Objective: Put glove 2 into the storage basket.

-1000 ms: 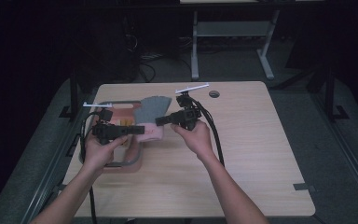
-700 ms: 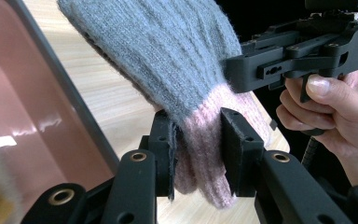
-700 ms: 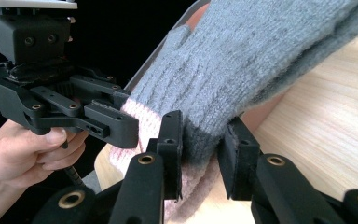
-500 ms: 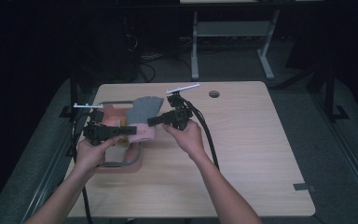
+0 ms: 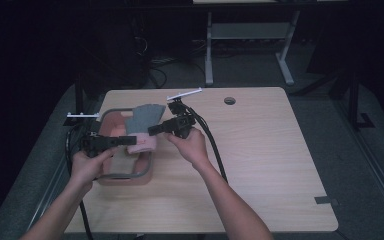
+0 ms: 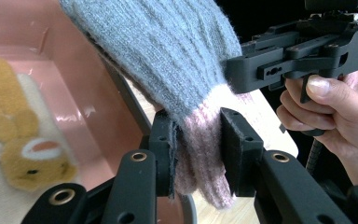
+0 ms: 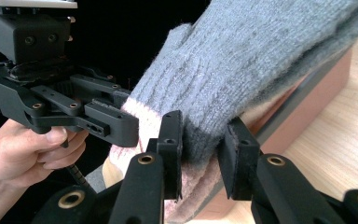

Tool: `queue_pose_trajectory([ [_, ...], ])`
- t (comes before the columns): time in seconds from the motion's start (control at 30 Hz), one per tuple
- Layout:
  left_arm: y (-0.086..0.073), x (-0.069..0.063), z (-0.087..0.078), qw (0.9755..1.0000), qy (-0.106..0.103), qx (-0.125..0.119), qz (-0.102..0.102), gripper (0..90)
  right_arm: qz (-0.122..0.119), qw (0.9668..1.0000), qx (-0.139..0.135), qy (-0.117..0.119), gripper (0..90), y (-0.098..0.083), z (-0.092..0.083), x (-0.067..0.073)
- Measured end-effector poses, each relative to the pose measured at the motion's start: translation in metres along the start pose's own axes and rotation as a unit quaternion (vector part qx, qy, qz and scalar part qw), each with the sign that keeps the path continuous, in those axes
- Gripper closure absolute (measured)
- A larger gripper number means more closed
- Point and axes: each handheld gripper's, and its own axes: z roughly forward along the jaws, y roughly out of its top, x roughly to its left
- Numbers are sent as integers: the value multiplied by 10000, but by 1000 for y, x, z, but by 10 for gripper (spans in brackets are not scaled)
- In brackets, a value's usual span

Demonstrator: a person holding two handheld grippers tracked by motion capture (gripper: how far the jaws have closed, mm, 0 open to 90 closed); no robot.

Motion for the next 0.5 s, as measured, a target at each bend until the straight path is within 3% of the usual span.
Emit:
queue_pose_trajectory([
  [0.5, -5, 13, -15, 9998, 146, -43, -97, 680, 39, 9999, 92, 138, 716, 6, 23, 3],
])
